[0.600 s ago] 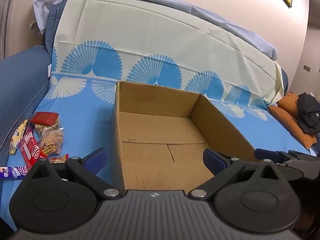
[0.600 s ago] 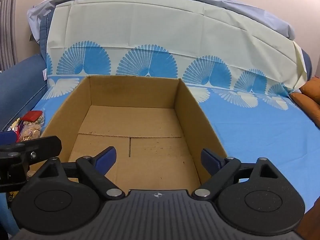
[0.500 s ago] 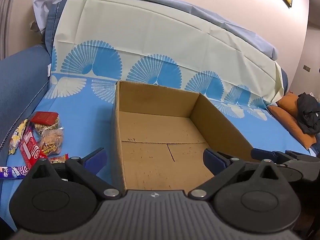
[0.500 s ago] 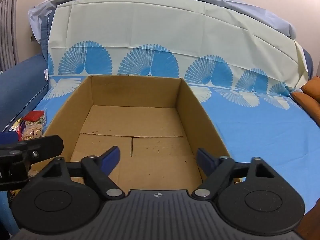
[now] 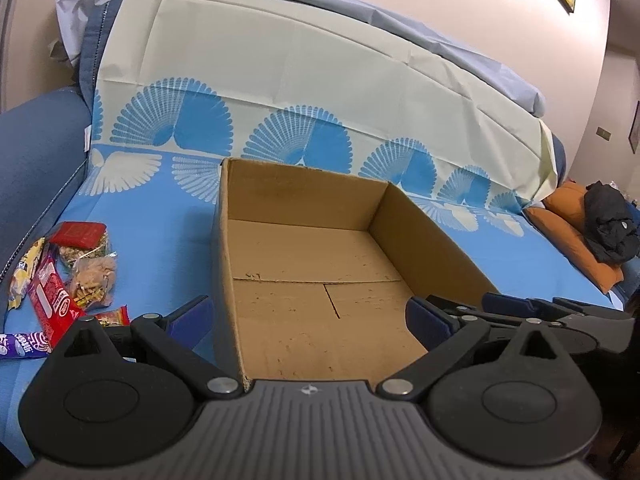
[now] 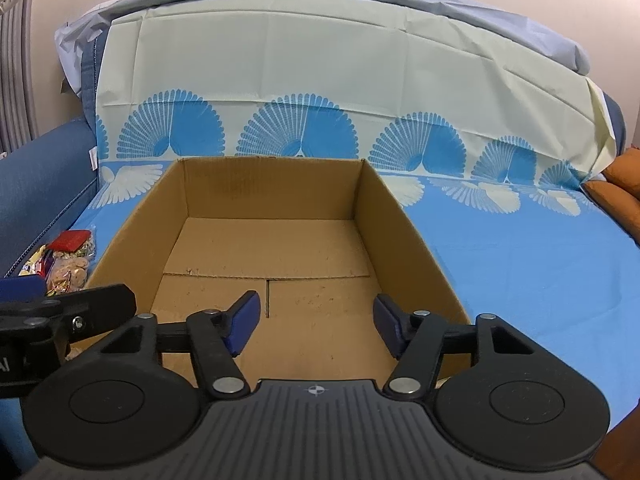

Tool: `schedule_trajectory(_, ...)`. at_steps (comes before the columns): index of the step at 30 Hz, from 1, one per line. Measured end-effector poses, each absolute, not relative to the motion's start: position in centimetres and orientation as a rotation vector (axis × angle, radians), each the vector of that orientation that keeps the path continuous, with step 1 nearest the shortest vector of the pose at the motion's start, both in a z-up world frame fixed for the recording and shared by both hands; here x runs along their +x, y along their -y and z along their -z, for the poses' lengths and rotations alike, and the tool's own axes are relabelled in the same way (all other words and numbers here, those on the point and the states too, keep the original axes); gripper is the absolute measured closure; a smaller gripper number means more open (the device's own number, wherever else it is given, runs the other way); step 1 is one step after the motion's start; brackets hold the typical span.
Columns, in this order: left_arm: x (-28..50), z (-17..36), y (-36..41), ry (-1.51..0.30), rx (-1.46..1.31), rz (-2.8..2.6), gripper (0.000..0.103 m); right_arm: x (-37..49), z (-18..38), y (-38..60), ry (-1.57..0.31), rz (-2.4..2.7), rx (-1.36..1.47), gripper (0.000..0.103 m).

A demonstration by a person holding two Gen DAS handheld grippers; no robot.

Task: Organize snacks
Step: 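Move both tools from the box toward the snack pile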

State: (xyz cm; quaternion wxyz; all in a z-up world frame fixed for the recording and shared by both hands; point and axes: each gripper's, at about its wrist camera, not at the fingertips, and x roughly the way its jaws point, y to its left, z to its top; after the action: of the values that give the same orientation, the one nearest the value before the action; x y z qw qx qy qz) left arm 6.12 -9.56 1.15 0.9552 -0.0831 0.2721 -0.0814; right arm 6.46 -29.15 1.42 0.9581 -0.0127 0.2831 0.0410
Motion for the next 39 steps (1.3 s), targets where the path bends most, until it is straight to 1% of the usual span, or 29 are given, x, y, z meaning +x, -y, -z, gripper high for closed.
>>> schedule_trajectory(6,5.8,-1.0,9.1,-0.549,-0.166,0.192,0.009,6.7,-1.2,29.0,-0.577,-0.095,-0.04,0.05)
schedule_trajectory(8,5.6,-1.1,9.1,-0.548,-0.163,0.204,0.016,6.5,-1.0,28.8,-0.572,-0.101,-0.046,0.05)
schedule_trajectory(9,5.4,-1.1,9.0,-0.547,-0.162,0.21,0.018,6.5,-1.0,28.7,-0.57,-0.104,-0.05,0.05)
schedule_trajectory(11,5.4,-1.3,8.8,-0.55,-0.163,0.229,0.029,6.3,-1.0,28.5,-0.562,-0.111,-0.057,0.05)
schedule_trajectory(12,5.3,-1.4,8.6,-0.554,-0.165,0.242,0.032,6.3,-1.0,28.3,-0.563,-0.114,-0.063,0.05)
schedule_trajectory(15,5.7,-2.1,8.0,-0.592,-0.146,0.307,0.048,6.0,-1.1,28.0,-0.578,-0.127,-0.049,0.05)
schedule_trajectory(16,6.0,-2.6,7.6,-0.606,-0.131,0.333,0.058,5.9,-1.1,27.9,-0.587,-0.133,-0.034,0.05)
schedule_trajectory(17,6.1,-3.1,7.3,-0.612,-0.117,0.35,0.064,5.9,-1.2,27.8,-0.588,-0.137,-0.032,0.05)
schedule_trajectory(18,6.2,-3.6,6.8,-0.614,-0.105,0.372,0.065,5.8,-1.2,27.7,-0.589,-0.143,-0.025,0.05)
schedule_trajectory(19,6.4,-4.2,6.1,-0.614,-0.089,0.411,0.069,5.8,-1.3,27.8,-0.616,-0.155,-0.011,0.05)
schedule_trajectory(20,6.5,-4.8,5.4,-0.608,-0.067,0.442,0.071,5.7,-1.4,27.6,-0.603,-0.164,-0.002,0.05)
schedule_trajectory(23,7.1,-5.6,3.1,-0.62,0.008,0.494,0.071,5.5,-2.0,27.2,-0.587,-0.205,0.031,0.054)
schedule_trajectory(26,7.9,-4.7,-0.2,-0.661,0.005,0.497,0.071,5.1,-2.4,26.3,-0.559,-0.231,0.024,0.055)
schedule_trajectory(29,8.1,-2.0,-4.1,-0.685,-0.052,0.449,0.071,4.8,-2.6,25.4,-0.538,-0.253,0.025,0.055)
schedule_trajectory(31,8.3,-0.2,-6.4,-0.73,-0.141,0.392,0.072,5.0,-2.7,24.6,-0.543,-0.267,0.019,0.055)
schedule_trajectory(33,7.9,0.2,-7.5,-0.686,-0.149,0.357,0.071,5.1,-3.0,23.9,-0.553,-0.291,0.035,0.055)
schedule_trajectory(36,7.7,2.6,-8.2,-0.724,-0.134,0.301,0.071,5.0,-3.0,22.5,-0.556,-0.337,0.05,0.055)
schedule_trajectory(39,7.7,4.6,-9.6,-0.771,-0.19,0.262,0.069,4.8,-3.0,20.8,-0.555,-0.388,0.057,0.055)
